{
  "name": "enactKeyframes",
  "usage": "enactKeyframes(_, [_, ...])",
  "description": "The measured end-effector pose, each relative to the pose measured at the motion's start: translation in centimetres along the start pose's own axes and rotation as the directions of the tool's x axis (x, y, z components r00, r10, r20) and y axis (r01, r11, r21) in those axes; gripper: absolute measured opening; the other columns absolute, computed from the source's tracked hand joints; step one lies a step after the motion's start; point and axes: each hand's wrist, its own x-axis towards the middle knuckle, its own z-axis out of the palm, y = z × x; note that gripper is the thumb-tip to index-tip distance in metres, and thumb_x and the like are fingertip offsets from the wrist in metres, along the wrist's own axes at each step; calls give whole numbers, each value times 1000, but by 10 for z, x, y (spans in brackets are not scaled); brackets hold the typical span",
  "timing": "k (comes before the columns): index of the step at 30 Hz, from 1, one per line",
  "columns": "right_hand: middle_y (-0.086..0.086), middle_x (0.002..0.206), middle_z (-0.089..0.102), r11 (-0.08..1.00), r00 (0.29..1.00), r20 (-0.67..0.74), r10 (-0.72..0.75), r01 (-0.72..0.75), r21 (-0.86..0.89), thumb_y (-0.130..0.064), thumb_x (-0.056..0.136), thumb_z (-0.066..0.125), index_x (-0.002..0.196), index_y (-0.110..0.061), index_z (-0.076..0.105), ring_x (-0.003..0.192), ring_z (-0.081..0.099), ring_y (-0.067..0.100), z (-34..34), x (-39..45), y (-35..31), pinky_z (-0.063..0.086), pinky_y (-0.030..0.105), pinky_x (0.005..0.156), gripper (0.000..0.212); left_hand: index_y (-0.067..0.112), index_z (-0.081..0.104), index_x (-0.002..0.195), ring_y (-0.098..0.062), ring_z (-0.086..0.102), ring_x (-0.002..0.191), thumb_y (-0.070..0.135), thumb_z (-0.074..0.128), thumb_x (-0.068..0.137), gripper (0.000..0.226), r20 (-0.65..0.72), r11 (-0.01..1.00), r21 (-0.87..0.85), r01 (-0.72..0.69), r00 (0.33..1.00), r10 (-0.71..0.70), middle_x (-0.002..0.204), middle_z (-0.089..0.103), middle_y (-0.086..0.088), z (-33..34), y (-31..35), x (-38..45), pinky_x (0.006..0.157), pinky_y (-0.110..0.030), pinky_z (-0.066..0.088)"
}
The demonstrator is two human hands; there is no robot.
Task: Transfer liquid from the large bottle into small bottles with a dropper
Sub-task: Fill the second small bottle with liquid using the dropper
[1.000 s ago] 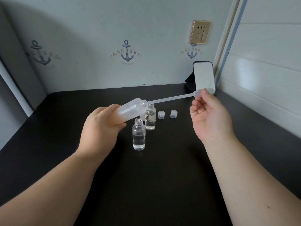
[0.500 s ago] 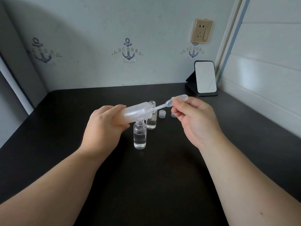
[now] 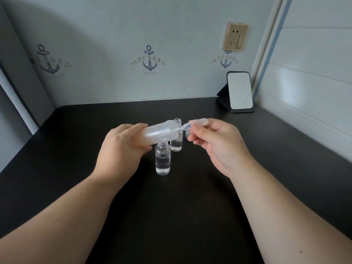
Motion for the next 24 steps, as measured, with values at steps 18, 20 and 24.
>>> enactKeyframes(18, [4, 81, 73, 994, 997, -72, 20, -13, 104, -23, 79, 78, 90, -16, 82, 71, 70, 16, -6, 0, -8, 54, 23, 66, 14, 30, 67, 129, -10, 51, 108, 20, 85, 79, 54, -24, 999, 2, 43, 999, -43, 110, 56, 18, -1, 1, 0, 90, -23, 35])
enactKeyframes(20, [4, 82, 73, 990, 995, -98, 26, -12, 143, -24, 76, 77, 90, -15, 82, 71, 69, 17, -7, 2, -9, 55, 23, 67, 17, 31, 67, 129, -10, 51, 107, 19, 84, 79, 54, -27, 999, 1, 48, 998, -48, 109, 56, 18, -1, 0, 0, 90, -24, 35])
enactKeyframes(24, [5, 82, 73, 969, 987, -155, 44, -4, 248, -22, 77, 76, 91, -13, 81, 70, 69, 18, -12, 4, -10, 54, 24, 66, 17, 32, 65, 131, -13, 52, 109, 20, 83, 80, 55, -34, 997, -4, 75, 997, -75, 109, 56, 19, -2, -1, 1, 92, -26, 36])
